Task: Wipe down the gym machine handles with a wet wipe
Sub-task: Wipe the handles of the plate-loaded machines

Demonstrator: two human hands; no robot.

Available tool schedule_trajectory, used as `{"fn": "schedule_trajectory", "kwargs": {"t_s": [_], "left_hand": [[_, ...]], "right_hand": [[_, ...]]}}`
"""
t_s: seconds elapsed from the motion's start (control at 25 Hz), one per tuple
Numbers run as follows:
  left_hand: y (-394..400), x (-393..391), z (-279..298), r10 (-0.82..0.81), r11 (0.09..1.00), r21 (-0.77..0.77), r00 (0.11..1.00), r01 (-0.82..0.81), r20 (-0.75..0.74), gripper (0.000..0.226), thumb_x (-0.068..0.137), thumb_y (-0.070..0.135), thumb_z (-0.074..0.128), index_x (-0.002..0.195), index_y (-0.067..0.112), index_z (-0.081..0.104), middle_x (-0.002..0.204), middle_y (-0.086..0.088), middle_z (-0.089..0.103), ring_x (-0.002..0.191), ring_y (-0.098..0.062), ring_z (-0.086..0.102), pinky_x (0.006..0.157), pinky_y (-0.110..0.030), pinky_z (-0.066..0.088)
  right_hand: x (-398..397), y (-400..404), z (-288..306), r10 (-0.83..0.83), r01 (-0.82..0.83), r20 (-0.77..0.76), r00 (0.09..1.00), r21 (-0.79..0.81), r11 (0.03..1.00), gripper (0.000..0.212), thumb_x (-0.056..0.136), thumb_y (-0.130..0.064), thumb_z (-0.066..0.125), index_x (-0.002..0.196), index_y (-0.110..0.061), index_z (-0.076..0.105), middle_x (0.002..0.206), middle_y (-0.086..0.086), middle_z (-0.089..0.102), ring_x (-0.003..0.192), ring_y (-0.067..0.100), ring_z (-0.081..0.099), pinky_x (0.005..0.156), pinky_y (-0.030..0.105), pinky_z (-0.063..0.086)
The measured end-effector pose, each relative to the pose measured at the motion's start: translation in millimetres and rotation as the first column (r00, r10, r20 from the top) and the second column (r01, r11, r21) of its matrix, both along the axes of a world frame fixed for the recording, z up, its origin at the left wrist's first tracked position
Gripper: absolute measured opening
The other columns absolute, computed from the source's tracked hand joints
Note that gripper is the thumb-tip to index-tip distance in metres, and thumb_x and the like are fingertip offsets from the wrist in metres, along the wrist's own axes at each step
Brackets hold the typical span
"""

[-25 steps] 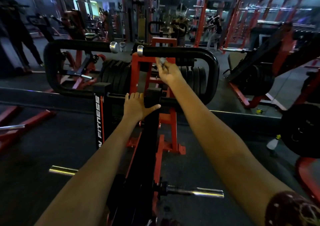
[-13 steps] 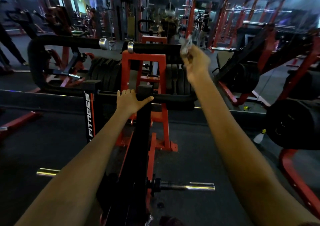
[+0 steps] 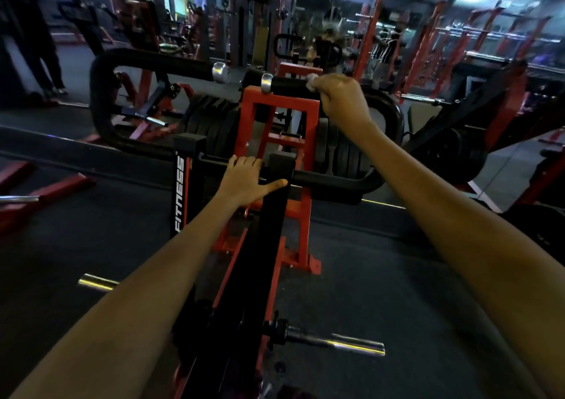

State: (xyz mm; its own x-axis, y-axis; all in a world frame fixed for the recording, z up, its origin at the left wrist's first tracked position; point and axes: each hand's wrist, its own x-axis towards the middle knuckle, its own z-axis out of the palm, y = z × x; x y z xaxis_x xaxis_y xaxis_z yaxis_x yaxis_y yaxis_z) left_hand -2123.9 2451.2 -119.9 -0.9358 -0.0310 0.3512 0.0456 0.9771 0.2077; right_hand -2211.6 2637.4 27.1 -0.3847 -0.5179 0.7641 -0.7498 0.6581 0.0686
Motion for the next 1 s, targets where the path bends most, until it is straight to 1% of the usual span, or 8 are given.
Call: {"fn": "schedule_trajectory", "kwargs": {"t_s": [0.12,0.24,0.32,0.4,0.56,0.64,0.84,1.0], "left_hand": [[-24,1,5,0.121,0.992,0.033,0.992,-0.122,0.018,0.075,0.089,0.069,0.028,0.123,0.007,0.055,0.130,-0.013,0.053,0.129,-0.029,0.039,0.113,-0.055,0.008],[-32,1,9,0.169,0.985,-0.045,0.981,-0.165,0.093,0.076,0.089,0.067,0.026,0.123,0.005,0.053,0.133,-0.014,0.051,0.131,-0.031,0.036,0.112,-0.059,0.008],[-30,-2,10,0.172,0.984,-0.078,0.976,-0.163,0.131,0.082,0.088,0.070,0.025,0.127,0.003,0.049,0.136,-0.016,0.047,0.132,-0.032,0.033,0.112,-0.058,0.008],[-28,-4,7,0.173,0.983,-0.080,0.978,-0.164,0.115,0.076,0.091,0.065,0.026,0.127,0.001,0.047,0.135,-0.017,0.046,0.133,-0.033,0.032,0.112,-0.058,0.005],[-28,-5,-4,0.162,0.986,0.044,0.987,-0.161,-0.016,0.052,0.099,0.046,0.033,0.116,0.000,0.053,0.125,-0.018,0.052,0.128,-0.033,0.037,0.114,-0.056,0.002],[-28,-6,-7,0.175,0.982,0.080,0.982,-0.169,-0.067,0.048,0.100,0.042,0.032,0.113,0.003,0.055,0.120,-0.015,0.055,0.124,-0.031,0.041,0.115,-0.052,0.002],[-30,-8,-9,0.165,0.985,0.062,0.984,-0.161,-0.070,0.052,0.099,0.047,0.033,0.119,0.004,0.055,0.124,-0.014,0.054,0.126,-0.030,0.039,0.114,-0.050,0.002],[-31,-10,-9,0.152,0.987,0.071,0.986,-0.146,-0.076,0.048,0.099,0.043,0.036,0.118,0.003,0.055,0.123,-0.015,0.054,0.126,-0.031,0.038,0.115,-0.048,0.002]], "right_hand": [[4,-38,14,-0.005,-0.007,0.062,0.998,0.192,0.981,0.026,0.088,-0.003,0.041,0.087,0.000,0.067,0.091,0.016,0.067,0.083,0.029,0.062,0.074,0.045,0.052],[4,-33,34,-0.095,0.053,0.094,0.991,0.374,0.926,0.022,0.091,-0.005,0.046,0.094,-0.001,0.067,0.103,0.017,0.059,0.096,0.031,0.056,0.083,0.046,0.048],[2,-18,40,-0.106,0.060,0.099,0.989,0.386,0.921,0.019,0.091,-0.008,0.048,0.092,-0.002,0.066,0.102,0.018,0.058,0.097,0.032,0.055,0.083,0.044,0.047],[1,-19,40,-0.082,0.041,0.101,0.991,0.356,0.934,0.020,0.092,-0.011,0.051,0.094,-0.001,0.068,0.102,0.019,0.059,0.095,0.032,0.056,0.083,0.042,0.047],[4,-66,40,-0.049,-0.004,0.131,0.990,0.375,0.927,0.025,0.092,-0.017,0.051,0.102,0.000,0.067,0.105,0.017,0.059,0.101,0.030,0.055,0.088,0.041,0.044],[4,-70,43,-0.046,0.015,0.064,0.997,0.422,0.906,0.026,0.092,-0.020,0.051,0.104,-0.003,0.066,0.106,0.016,0.060,0.104,0.030,0.054,0.089,0.043,0.043],[-5,-15,53,0.111,-0.094,0.001,0.994,0.532,0.841,0.016,0.087,-0.015,0.057,0.092,-0.005,0.069,0.089,0.011,0.067,0.087,0.026,0.061,0.095,0.039,0.041],[-11,-25,50,0.099,-0.104,0.036,0.994,0.509,0.854,0.022,0.090,-0.017,0.054,0.096,0.000,0.066,0.098,0.017,0.062,0.091,0.029,0.059,0.081,0.045,0.049]]}}
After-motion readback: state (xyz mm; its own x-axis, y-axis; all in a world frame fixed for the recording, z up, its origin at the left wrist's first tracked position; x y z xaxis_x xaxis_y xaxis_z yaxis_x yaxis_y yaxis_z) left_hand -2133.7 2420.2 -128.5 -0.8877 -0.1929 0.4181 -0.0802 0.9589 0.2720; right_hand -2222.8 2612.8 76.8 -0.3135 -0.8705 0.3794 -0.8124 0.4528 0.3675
